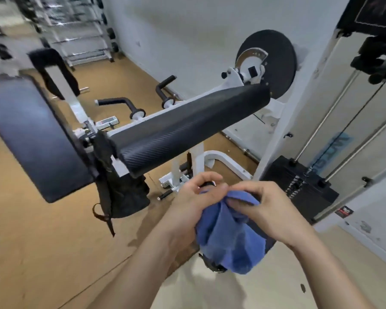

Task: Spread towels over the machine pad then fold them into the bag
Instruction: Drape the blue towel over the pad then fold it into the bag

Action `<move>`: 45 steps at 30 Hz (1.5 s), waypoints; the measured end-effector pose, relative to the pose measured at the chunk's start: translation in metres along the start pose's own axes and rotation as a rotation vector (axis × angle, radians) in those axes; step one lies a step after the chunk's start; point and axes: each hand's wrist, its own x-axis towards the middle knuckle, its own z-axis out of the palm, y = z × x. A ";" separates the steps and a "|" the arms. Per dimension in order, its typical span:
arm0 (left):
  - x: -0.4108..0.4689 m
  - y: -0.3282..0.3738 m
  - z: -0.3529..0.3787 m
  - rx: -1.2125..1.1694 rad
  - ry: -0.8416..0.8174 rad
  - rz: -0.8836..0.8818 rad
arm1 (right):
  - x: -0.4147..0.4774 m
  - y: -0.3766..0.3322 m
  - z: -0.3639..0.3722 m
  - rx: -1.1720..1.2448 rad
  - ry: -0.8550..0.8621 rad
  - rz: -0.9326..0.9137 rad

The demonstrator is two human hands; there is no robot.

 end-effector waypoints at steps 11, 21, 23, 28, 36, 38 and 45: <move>-0.057 0.009 -0.214 0.973 0.184 0.185 | 0.058 -0.068 0.125 0.221 0.302 0.242; -0.092 0.052 -0.362 0.942 -0.128 -0.447 | 0.086 -0.021 0.226 0.051 -0.174 0.499; -0.094 0.060 -0.381 1.000 0.016 -0.391 | 0.096 -0.009 0.255 0.088 -0.221 0.501; -0.098 0.063 -0.433 0.836 0.538 -0.128 | 0.101 -0.029 0.343 0.379 -0.372 0.533; -0.082 0.088 -0.556 0.971 0.824 -0.031 | 0.190 -0.094 0.447 0.877 -0.175 0.541; -0.075 0.095 -0.595 0.749 0.806 -0.056 | 0.227 -0.111 0.474 0.881 -0.060 0.586; -0.072 0.170 -0.702 0.312 0.321 -0.255 | 0.354 -0.201 0.533 0.979 0.207 0.537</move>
